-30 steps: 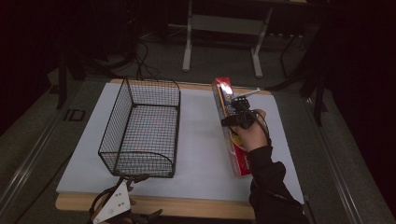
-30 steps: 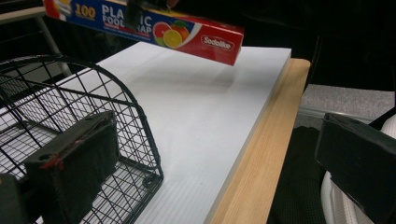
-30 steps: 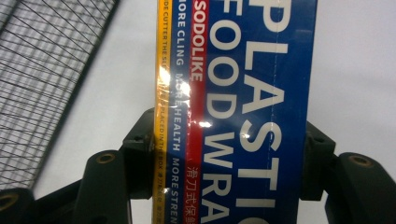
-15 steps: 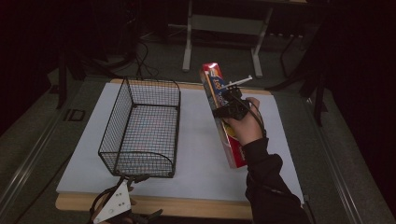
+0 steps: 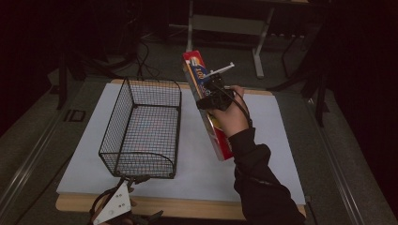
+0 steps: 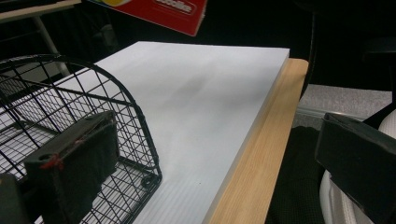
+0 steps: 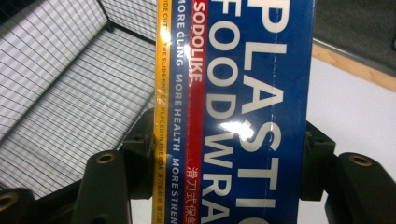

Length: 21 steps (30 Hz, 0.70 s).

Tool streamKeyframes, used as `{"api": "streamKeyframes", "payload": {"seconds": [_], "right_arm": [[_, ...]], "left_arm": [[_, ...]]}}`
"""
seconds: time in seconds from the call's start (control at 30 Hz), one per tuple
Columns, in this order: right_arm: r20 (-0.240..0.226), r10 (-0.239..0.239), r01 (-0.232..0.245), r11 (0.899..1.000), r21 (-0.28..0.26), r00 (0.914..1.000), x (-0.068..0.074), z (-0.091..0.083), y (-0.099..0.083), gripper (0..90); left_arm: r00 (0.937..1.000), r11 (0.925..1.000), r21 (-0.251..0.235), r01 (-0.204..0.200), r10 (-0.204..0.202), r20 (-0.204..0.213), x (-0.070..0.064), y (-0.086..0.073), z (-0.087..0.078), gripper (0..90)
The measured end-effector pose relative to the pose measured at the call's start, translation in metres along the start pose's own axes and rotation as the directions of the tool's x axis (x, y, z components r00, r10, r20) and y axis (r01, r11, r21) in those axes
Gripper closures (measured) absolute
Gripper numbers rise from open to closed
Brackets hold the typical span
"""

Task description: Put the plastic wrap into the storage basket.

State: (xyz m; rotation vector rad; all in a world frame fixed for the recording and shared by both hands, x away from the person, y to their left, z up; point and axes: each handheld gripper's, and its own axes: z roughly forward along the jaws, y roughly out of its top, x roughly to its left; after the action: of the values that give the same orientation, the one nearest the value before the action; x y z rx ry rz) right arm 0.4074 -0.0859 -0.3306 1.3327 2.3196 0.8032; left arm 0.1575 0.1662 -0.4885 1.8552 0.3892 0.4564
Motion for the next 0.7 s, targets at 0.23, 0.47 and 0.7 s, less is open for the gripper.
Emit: {"api": "streamKeyframes", "payload": {"seconds": [0.23,0.47,0.7], "right_arm": [[-0.008,-0.046,0.046,0.999,0.000,0.9989,0.026,0.005,0.018,38.8],[-0.025,-0.069,0.069,0.998,-0.002,0.9973,0.050,0.011,0.035,38.9],[-0.045,-0.091,0.091,0.996,-0.009,0.9948,0.070,0.015,0.045,38.9]], "left_arm": [[1.0000,1.0000,-0.002,-0.007,0.007,0.004,-0.001,0.000,-0.001,0.2],[1.0000,0.9999,-0.009,-0.005,0.005,0.007,-0.002,0.001,-0.002,0.2],[1.0000,0.9999,-0.015,-0.001,0.001,0.006,-0.001,0.001,-0.003,0.2]]}}
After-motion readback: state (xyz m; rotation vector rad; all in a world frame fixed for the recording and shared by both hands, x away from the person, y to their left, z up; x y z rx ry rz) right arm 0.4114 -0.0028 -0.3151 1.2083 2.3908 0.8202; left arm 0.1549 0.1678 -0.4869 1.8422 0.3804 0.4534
